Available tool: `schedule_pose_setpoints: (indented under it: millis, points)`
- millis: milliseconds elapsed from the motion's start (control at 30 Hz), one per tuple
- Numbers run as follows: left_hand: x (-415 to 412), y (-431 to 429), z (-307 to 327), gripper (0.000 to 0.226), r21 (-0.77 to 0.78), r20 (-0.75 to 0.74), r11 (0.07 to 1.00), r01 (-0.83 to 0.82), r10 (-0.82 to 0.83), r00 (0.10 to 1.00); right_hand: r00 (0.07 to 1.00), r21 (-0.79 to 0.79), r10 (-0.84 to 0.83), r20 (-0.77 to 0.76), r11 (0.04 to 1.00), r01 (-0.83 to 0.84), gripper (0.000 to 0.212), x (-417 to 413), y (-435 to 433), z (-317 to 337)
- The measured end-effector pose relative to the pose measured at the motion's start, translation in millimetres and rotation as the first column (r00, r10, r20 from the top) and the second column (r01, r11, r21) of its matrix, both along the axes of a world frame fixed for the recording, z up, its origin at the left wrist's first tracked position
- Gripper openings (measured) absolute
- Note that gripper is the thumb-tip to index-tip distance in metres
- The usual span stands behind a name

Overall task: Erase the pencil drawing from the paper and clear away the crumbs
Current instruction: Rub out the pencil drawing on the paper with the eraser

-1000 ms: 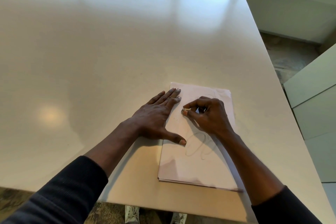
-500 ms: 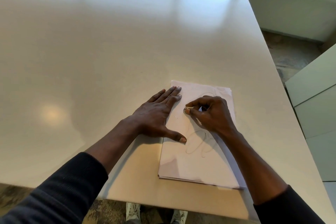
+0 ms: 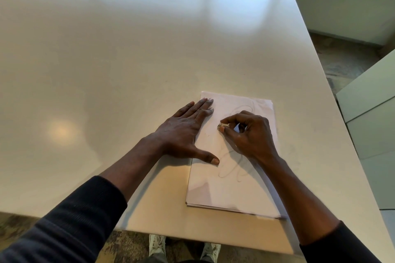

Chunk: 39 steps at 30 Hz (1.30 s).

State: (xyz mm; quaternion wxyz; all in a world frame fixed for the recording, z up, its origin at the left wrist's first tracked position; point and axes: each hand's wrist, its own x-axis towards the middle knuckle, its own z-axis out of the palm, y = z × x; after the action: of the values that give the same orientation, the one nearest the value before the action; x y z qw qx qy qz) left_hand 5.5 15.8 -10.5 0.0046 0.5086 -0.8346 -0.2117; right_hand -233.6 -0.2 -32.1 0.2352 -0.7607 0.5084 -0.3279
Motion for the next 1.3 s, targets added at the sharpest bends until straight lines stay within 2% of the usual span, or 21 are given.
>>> schedule_pose_setpoints:
  millis: [133,300,467,633,800,1067,1233,1300]
  points:
    - [-0.6,-0.2,-0.2,0.145,-0.004,0.006,1.000,0.001,-0.001,1.000,0.997,0.020,0.066,-0.032,0.998,-0.065,0.017,-4.1,6.8,2.9]
    - [-0.4,0.9,1.4,0.145,-0.001,-0.003,1.000,0.004,-0.004,1.000,0.996,-0.001,-0.092,-0.001,0.996,0.092,0.016,-3.7,2.4,3.7]
    - [-1.2,1.3,3.4,0.146,-0.001,-0.006,1.000,0.001,-0.001,1.000,0.999,0.020,0.039,-0.019,0.999,-0.038,0.016,-4.2,19.9,3.7]
    - [-1.8,1.0,3.7,0.145,0.001,0.009,1.000,0.007,-0.007,1.000,0.987,-0.007,-0.163,0.000,0.987,0.163,0.016,-6.2,8.0,3.4]
    - [-0.5,-0.6,1.3,0.146,0.002,-0.005,1.000,0.006,-0.006,1.000,1.000,-0.005,0.030,-0.004,1.000,-0.030,0.018,-0.4,18.4,-0.7]
    - [-0.9,-0.2,3.2,0.145,0.013,0.001,1.000,0.013,-0.013,1.000,0.976,-0.019,-0.219,-0.014,0.976,0.218,0.016,5.1,-10.2,4.0]
    - [-0.8,-0.1,3.1,0.145,0.022,-0.002,1.000,0.011,-0.011,1.000,0.991,-0.004,-0.128,-0.027,0.992,0.128,0.017,8.9,-3.8,3.7]
    - [-0.8,0.1,3.4,0.144,0.020,-0.002,1.000,0.010,-0.009,1.000,0.987,-0.011,-0.159,-0.037,0.987,0.158,0.018,7.0,-11.0,6.2]
